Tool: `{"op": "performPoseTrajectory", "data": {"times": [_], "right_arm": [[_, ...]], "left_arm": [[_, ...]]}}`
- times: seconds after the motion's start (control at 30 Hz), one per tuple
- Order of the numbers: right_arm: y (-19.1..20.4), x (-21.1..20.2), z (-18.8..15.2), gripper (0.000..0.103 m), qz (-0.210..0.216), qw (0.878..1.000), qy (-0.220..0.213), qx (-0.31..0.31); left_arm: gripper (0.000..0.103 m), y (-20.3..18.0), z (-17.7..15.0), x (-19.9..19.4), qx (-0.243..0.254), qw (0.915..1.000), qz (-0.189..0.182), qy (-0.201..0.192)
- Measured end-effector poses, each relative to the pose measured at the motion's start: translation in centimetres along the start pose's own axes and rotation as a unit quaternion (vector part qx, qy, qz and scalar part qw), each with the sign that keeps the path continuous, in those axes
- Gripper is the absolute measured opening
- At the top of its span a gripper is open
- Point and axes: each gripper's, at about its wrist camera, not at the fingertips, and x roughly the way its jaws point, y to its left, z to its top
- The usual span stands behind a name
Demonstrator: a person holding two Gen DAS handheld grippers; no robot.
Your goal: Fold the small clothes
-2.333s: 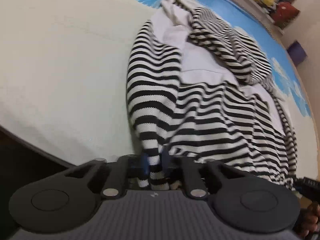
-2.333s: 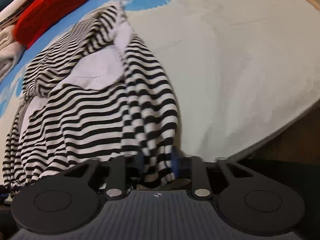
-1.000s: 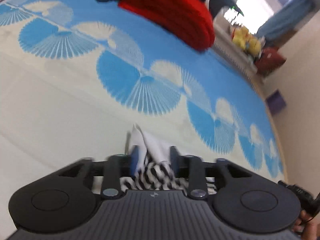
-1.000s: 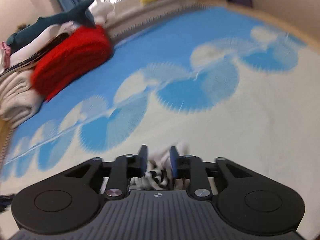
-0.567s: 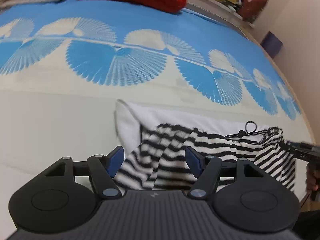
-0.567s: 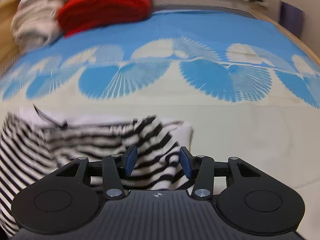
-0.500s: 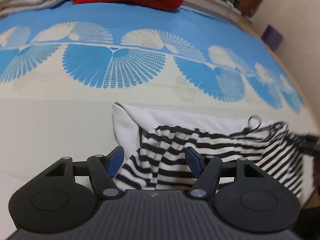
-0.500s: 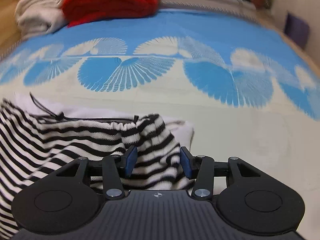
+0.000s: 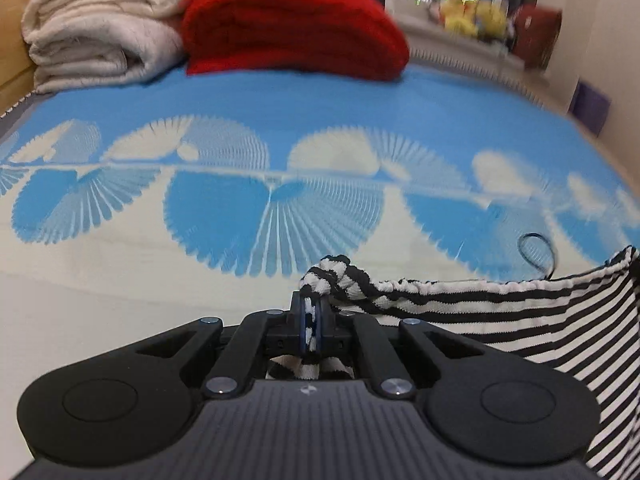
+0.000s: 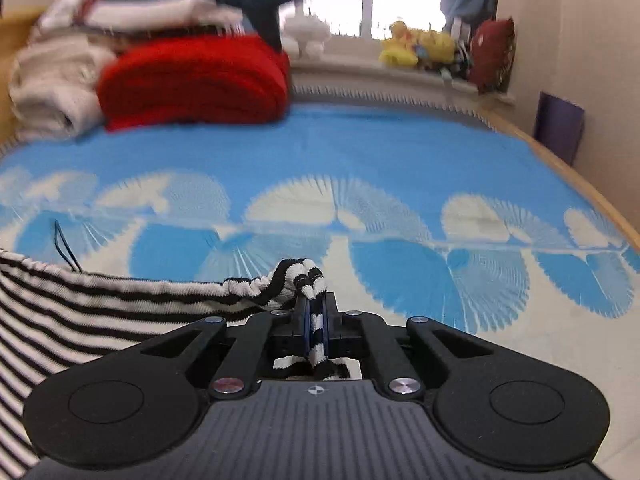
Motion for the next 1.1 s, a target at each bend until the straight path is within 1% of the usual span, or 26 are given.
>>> {"op": "performPoseTrajectory", "data": {"times": [0.13,0.17,0.2,0.23,0.27,0.33,0.37,0.4,0.43,0.47,0.5,0.53,0.57,0.63,0.7,0.77,0.83,0.9,0.93,0.97,1.0,1.03,1.07,1.1], "right_arm": [[0.8,3.7,-0.9,0.005,-0.038,0.998,0.041,-0.02],[1.0,4.6,-1.2,0.005,-0.044,0.997,0.055,-0.026],[1.4,5.6,-1.6,0.005,-0.045,0.996,0.072,-0.033],[1.8,6.5,-2.2,0.006,-0.038,0.993,0.099,-0.041],[2.1,6.9,-2.6,0.007,-0.036,0.992,0.107,-0.051],[2.7,6.7,-2.4,0.011,-0.046,0.991,0.101,-0.072],[2.6,6.4,-2.1,0.013,-0.045,0.992,0.1,-0.064],[2.0,5.7,-1.7,0.016,-0.035,0.994,0.095,-0.039],[1.3,4.9,-1.3,0.019,-0.025,0.996,0.089,-0.013],[0.5,3.8,-0.9,0.02,-0.016,0.997,0.081,0.012],[-0.3,2.4,-0.3,0.023,-0.007,0.997,0.07,0.033],[-1.3,1.0,0.2,0.027,0.001,0.997,0.061,0.049],[-2.4,-0.6,0.5,0.03,0.008,0.996,0.054,0.064],[-4.5,-3.7,1.1,0.039,0.021,0.993,0.053,0.1],[-6.4,-6.6,0.7,0.042,0.046,0.988,0.061,0.133],[-7.8,-9.1,-0.8,0.043,0.067,0.984,0.076,0.147],[-8.6,-10.9,-3.1,0.045,0.077,0.982,0.091,0.148],[-9.0,-11.7,-6.0,0.046,0.074,0.979,0.111,0.156],[-9.1,-11.5,-7.6,0.046,0.076,0.975,0.126,0.169],[-9.1,-11.0,-8.9,0.046,0.072,0.968,0.157,0.184],[-9.1,-10.5,-9.4,0.045,0.066,0.961,0.177,0.201],[-9.1,-10.7,-9.6,0.045,0.068,0.961,0.167,0.212],[-8.9,-10.7,-9.7,0.045,0.066,0.963,0.162,0.207],[-8.5,-10.6,-9.9,0.044,0.061,0.966,0.166,0.19]], "left_arm": [[0.006,-0.1,-0.5,2.8,-0.013,0.9995,-0.004,0.027],[0.007,0.0,-0.6,3.6,-0.019,0.9989,-0.007,0.042],[0.011,0.1,-0.9,4.1,-0.023,0.998,-0.007,0.058],[0.015,0.2,-1.1,5.0,-0.027,0.9972,-0.005,0.07],[0.015,0.3,-1.3,5.4,-0.032,0.9965,-0.006,0.077],[0.016,0.6,-1.3,5.6,-0.041,0.9959,-0.011,0.08],[0.018,0.7,-1.1,5.3,-0.042,0.9957,-0.012,0.082],[0.024,0.8,-0.9,5.0,-0.044,0.9954,-0.013,0.084],[0.037,1.1,-0.7,4.5,-0.051,0.9948,-0.013,0.087],[0.042,1.5,-0.4,3.6,-0.062,0.9942,-0.014,0.086],[0.05,2.1,-0.1,2.2,-0.073,0.9943,-0.017,0.076],[0.053,2.6,0.1,0.6,-0.076,0.9949,-0.023,0.061],[0.053,3.0,0.4,-0.8,-0.074,0.9955,-0.026,0.054],[0.053,4.0,0.6,-3.5,-0.071,0.9957,-0.028,0.053],[0.053,5.1,0.4,-6.4,-0.075,0.9947,-0.034,0.061],[0.053,6.5,-1.2,-9.4,-0.086,0.9927,-0.049,0.069],[0.052,7.9,-3.9,-11.4,-0.112,0.9882,-0.065,0.081],[0.052,9.2,-6.7,-11.9,-0.138,0.9828,-0.072,0.1],[0.05,9.9,-8.4,-11.7,-0.157,0.9779,-0.07,0.119],[0.049,10.4,-9.4,-11.1,-0.184,0.9691,-0.064,0.152],[0.048,10.8,-9.9,-10.8,-0.204,0.9624,-0.073,0.164],[0.048,11.0,-10.2,-10.7,-0.208,0.9608,-0.085,0.161],[0.048,11.0,-10.4,-10.5,-0.201,0.9621,-0.084,0.164],[0.048,10.9,-10.7,-10.1,-0.191,0.963,-0.075,0.175]]}}
